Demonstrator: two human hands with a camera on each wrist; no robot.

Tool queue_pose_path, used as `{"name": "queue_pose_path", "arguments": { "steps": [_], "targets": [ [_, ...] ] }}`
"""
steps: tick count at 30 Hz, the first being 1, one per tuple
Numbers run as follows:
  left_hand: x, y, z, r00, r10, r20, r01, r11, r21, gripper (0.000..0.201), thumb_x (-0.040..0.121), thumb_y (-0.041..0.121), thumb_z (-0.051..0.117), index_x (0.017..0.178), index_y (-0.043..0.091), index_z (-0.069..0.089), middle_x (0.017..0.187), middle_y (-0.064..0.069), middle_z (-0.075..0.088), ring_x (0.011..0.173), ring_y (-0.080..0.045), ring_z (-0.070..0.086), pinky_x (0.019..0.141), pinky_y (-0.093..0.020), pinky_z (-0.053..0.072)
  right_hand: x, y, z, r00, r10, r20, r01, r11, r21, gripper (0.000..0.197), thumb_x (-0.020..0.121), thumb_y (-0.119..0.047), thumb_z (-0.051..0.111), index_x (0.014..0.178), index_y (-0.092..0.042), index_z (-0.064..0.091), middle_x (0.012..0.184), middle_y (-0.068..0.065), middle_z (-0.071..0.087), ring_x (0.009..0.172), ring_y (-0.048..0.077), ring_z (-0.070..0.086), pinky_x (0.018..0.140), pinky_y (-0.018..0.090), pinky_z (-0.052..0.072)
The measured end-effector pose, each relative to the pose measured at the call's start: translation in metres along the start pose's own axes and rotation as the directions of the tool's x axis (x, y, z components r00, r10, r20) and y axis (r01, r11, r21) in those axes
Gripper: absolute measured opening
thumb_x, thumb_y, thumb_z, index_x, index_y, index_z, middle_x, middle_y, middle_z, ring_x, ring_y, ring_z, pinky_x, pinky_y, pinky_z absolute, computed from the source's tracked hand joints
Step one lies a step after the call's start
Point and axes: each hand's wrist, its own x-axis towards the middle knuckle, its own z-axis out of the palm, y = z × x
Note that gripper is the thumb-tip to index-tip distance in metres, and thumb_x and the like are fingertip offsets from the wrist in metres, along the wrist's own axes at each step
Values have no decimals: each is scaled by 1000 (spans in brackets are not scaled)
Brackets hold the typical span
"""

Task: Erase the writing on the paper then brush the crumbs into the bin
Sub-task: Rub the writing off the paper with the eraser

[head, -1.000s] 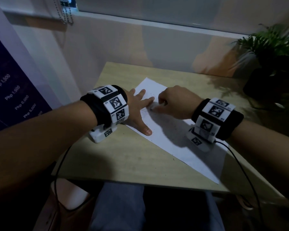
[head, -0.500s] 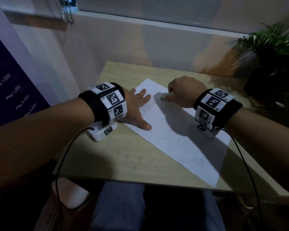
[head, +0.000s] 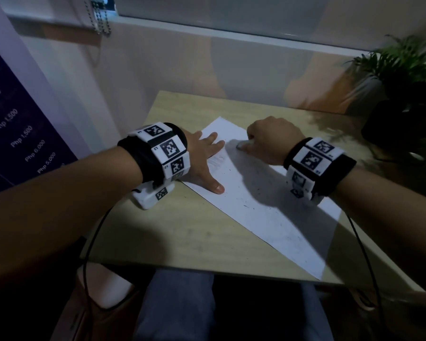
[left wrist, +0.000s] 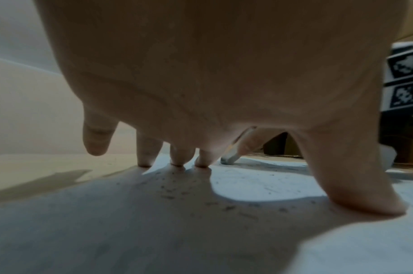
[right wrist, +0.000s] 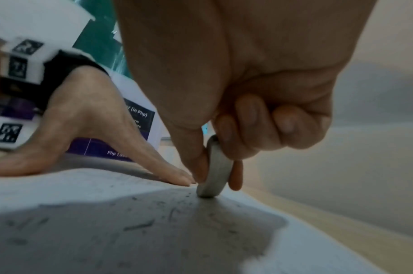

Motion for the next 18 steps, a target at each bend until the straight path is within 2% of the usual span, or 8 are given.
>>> {"name": "queue_pose_path", "arguments": {
  "steps": [2,4,7,9,12,14,16,18],
  "targets": [
    [-1,2,-2,1000,0,0,0,1000,-4,129,68,99,42,160,32,-19,167,9,-23,158,-23,-7,126,-52,5,-10,-17,3,999,-53,-11,53,997,-52,35,98,-36,48,74,-11,45,70,5,42,70,30,48,53,30,30],
    [-3,5,-6,1000,2,5,-2,1000,-19,127,71,95,47,161,32,-16,168,7,-21,158,-25,-5,125,-51,8,-21,-29,3,990,-138,8,139,990,-6,38,98,-39,48,69,-16,40,66,0,40,64,24,46,51,29,25],
    [-2,3,-7,1000,-1,20,2,1000,-23,129,68,98,45,160,33,-17,168,7,-22,158,-25,-6,125,-52,6,-13,-22,0,985,-153,82,141,981,134,43,92,-58,55,69,-22,53,70,-2,54,68,22,55,56,29,36],
    [1,1,-3,1000,-4,25,5,1000,-12,132,63,102,39,159,33,-20,167,9,-25,158,-24,-6,125,-52,5,-4,-10,-1,995,-72,74,65,994,90,47,92,-61,55,78,-16,61,76,3,59,72,27,59,58,30,40],
    [1,2,-2,1000,-7,17,7,1000,-3,131,65,101,40,159,32,-20,167,8,-24,158,-24,-6,126,-53,6,-9,-15,0,999,-36,14,36,999,-13,43,97,-49,51,75,-12,51,73,5,49,67,28,52,54,28,32],
    [-2,5,-6,1000,-3,22,4,1000,-15,129,69,97,45,160,32,-18,168,6,-23,158,-26,-6,126,-53,7,-18,-27,1,995,-96,6,96,995,-4,39,98,-40,48,68,-16,41,68,2,43,59,21,43,49,28,24],
    [-2,6,-8,1000,0,21,0,1000,-26,128,70,95,49,161,33,-17,169,5,-21,158,-27,-5,126,-54,8,-26,-33,0,978,-195,70,188,977,99,36,96,-45,52,71,-19,48,67,-2,48,61,18,46,52,29,29],
    [0,5,-7,1000,-3,21,3,1000,-23,130,66,98,45,160,35,-18,168,5,-22,158,-27,-6,125,-54,7,-22,-28,-3,959,-248,137,221,957,186,39,91,-57,57,82,-20,63,75,-3,59,72,20,54,62,32,41]
  ]
}}
